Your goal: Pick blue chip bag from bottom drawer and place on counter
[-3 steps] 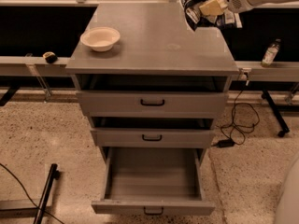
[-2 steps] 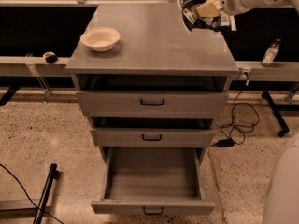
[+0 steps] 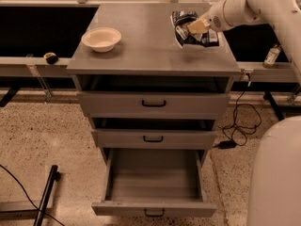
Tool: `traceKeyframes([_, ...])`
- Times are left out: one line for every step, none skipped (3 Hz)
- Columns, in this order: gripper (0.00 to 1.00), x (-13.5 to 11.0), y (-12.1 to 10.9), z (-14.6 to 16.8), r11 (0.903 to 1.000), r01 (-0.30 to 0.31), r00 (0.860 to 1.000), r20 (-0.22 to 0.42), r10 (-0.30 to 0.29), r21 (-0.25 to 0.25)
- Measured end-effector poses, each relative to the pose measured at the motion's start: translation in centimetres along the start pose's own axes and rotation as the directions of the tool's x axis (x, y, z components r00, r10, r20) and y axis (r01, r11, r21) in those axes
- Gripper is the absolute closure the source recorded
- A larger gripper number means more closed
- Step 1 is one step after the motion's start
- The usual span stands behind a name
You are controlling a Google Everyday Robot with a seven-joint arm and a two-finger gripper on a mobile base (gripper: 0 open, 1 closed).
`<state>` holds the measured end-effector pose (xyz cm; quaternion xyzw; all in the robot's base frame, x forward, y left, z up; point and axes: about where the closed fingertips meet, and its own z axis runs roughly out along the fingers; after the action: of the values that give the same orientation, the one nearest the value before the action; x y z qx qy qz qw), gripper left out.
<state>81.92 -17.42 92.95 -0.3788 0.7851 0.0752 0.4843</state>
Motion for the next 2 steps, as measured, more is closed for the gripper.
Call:
traceKeyframes([0.14, 1.47, 1.65, 2.09, 0.999, -0.005, 1.0, -0.02, 0.004, -0.045])
traceKeyframes([0.0, 1.51, 1.69, 2.14, 0.9989, -0.006, 1.0, -0.02, 0.005, -0.046])
